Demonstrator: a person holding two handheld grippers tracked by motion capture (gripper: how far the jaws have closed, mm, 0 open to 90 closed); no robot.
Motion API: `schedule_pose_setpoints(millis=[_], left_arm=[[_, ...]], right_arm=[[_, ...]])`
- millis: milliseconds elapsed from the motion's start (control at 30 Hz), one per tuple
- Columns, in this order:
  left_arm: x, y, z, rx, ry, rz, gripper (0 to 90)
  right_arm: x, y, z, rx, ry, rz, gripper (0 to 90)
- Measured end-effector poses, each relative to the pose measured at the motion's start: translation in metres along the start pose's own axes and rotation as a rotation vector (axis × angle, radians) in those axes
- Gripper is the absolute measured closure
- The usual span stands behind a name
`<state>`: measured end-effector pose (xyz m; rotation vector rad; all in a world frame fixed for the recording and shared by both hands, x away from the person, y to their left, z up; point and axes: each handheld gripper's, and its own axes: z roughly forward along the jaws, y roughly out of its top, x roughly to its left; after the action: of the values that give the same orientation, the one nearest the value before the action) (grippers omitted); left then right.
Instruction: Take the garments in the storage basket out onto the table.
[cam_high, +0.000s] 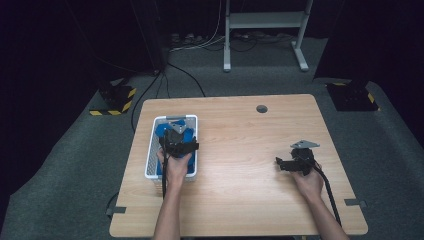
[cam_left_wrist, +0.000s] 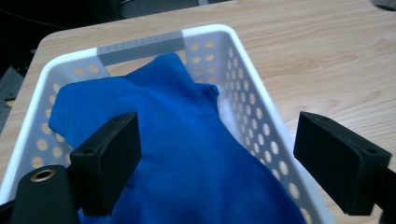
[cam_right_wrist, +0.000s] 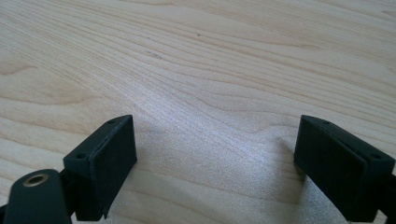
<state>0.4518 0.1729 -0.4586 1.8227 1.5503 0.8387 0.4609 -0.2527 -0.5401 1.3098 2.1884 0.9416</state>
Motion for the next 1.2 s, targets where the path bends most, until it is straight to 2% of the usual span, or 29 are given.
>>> schedule_pose_setpoints(millis=[233,367,433,567,700,867,967,1033,1200], left_arm=[[0.002,0.001,0.01,0.042,0.02,0.001,15.1],[0.006,0.001,0.023,0.086,0.024,-0.026,14.8],[0.006,0.0,0.027,0.102,0.03,-0.026,14.9],[0.006,0.0,0.031,0.112,0.045,-0.024,16.4],[0.006,0.002,0.034,0.134,0.039,-0.021,16.0],[0.008,0.004,0.04,0.167,0.009,-0.065,14.0],[0.008,0.004,0.043,0.184,0.007,-0.072,14.7],[0.009,0.003,0.047,0.217,0.004,-0.084,16.1],[0.01,0.001,0.053,0.251,0.002,-0.096,24.0]], right_arm=[[0.0,0.0,0.0,-0.001,0.0,-0.001,12.5],[0.0,0.0,0.0,0.0,0.0,0.002,12.5],[0.0,0.0,0.0,-0.001,0.0,-0.001,12.5],[0.0,0.0,0.0,0.0,0.0,0.0,12.5],[0.0,0.0,0.0,0.0,0.0,0.001,12.5],[0.0,0.0,0.0,0.0,0.0,0.001,12.5],[0.0,0.0,0.0,-0.001,0.0,0.0,12.5],[0.0,0.0,0.0,0.0,0.0,0.002,12.5],[0.0,0.0,0.0,0.0,0.0,0.0,12.5]])
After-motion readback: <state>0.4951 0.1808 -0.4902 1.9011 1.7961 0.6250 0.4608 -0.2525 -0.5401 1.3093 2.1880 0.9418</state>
